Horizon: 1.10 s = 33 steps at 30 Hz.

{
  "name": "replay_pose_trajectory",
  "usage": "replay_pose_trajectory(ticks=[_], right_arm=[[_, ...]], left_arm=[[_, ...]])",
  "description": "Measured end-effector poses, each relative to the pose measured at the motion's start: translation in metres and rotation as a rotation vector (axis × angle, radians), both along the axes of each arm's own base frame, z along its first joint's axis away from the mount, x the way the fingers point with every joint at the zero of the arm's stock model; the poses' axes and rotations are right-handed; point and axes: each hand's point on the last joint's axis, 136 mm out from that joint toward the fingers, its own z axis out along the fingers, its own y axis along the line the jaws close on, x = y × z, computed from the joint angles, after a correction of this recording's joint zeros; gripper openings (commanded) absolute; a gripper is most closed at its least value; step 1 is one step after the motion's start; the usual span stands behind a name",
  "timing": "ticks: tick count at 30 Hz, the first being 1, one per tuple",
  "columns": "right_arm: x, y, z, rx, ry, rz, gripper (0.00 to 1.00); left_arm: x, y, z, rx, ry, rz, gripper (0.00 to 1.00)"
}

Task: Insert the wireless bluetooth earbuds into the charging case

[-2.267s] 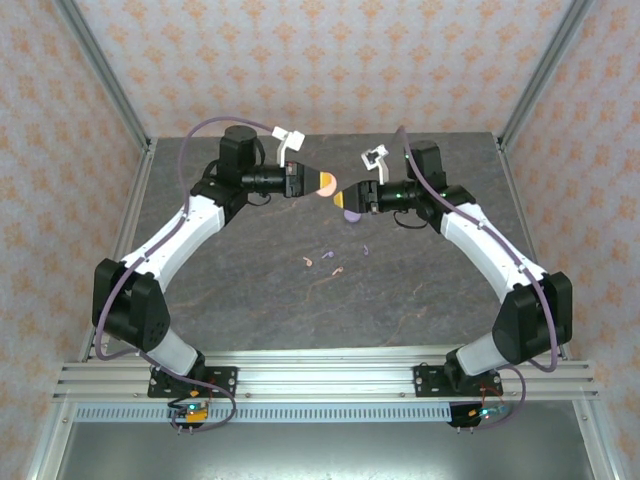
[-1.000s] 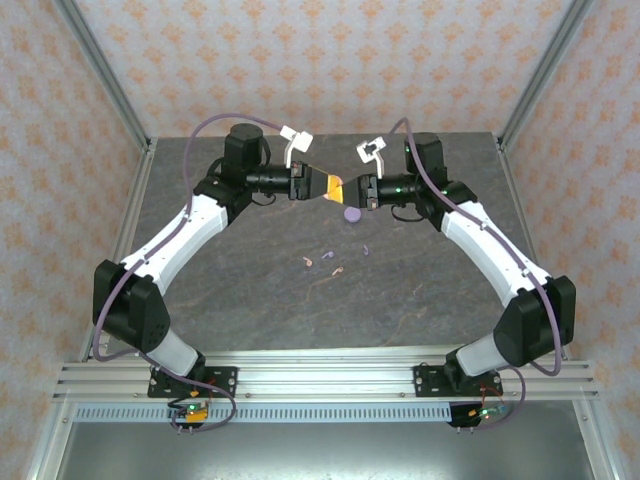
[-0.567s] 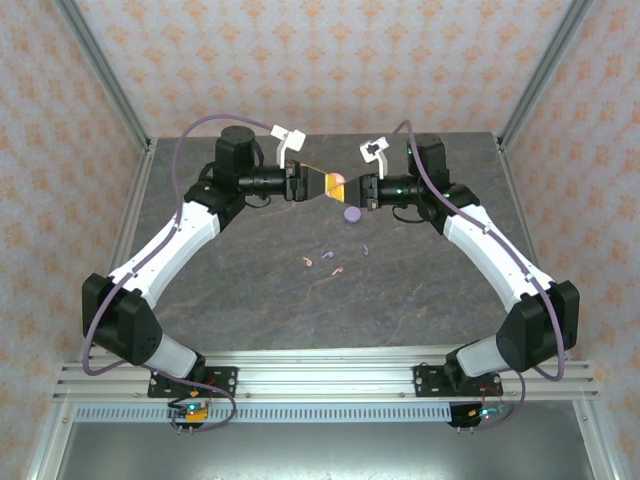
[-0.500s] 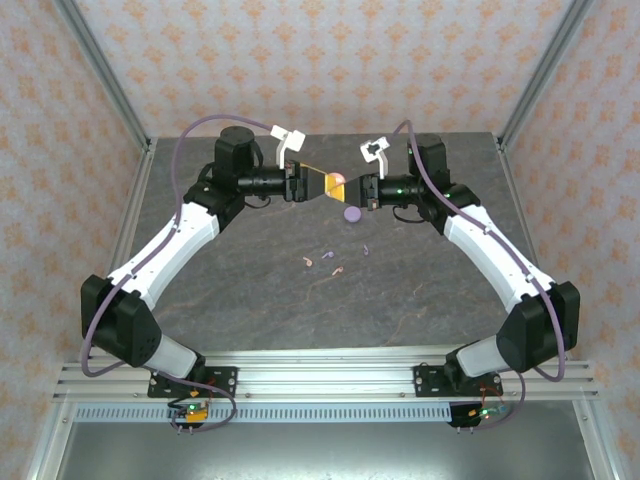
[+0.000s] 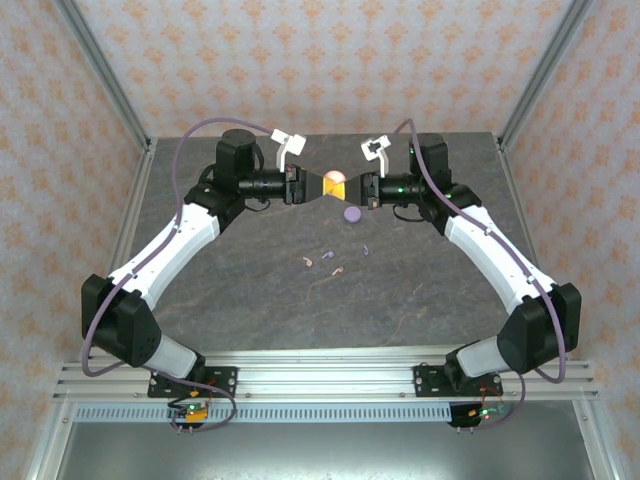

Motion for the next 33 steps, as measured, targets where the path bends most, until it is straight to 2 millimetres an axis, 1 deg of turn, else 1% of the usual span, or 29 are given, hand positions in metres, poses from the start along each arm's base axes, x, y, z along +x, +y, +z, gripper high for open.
replay_pose_trajectory(ticks=[3,8,10,12,16,22,25,29,33], right_arm=[[0.000,0.000,0.000,0.001,0.000,0.000,0.17],[-0.001,0.000,0.000,0.003,0.001,0.006,0.21],[-0.001,0.000,0.000,0.002,0.001,0.006,0.26],[-0.001,-0.001,-0.001,-0.001,-0.001,0.007,0.33],[-0.005,-0.003,-0.004,-0.021,-0.002,0.008,0.43],[-0.010,-0.010,-0.007,-0.051,0.002,-0.003,0.45],[-0.012,-0.013,-0.003,-0.052,-0.012,-0.007,0.46],[-0.013,-0.016,0.000,-0.054,-0.018,-0.010,0.46],[-0.012,-0.015,0.004,-0.056,-0.018,-0.005,0.48]], left_arm=[[0.001,0.001,0.000,0.001,-0.004,0.002,0.25],[0.001,0.002,0.000,0.002,-0.007,0.004,0.21],[0.001,0.002,0.000,0.003,-0.009,0.004,0.20],[0.002,0.002,-0.001,0.006,-0.007,0.010,0.20],[0.005,0.004,-0.006,0.023,0.008,0.030,0.20],[0.007,0.005,-0.012,0.041,0.030,0.048,0.19],[0.007,0.005,-0.015,0.049,0.028,0.043,0.19],[0.000,0.004,-0.020,0.066,0.029,0.008,0.19],[-0.009,0.002,-0.015,0.077,0.007,-0.044,0.19]])
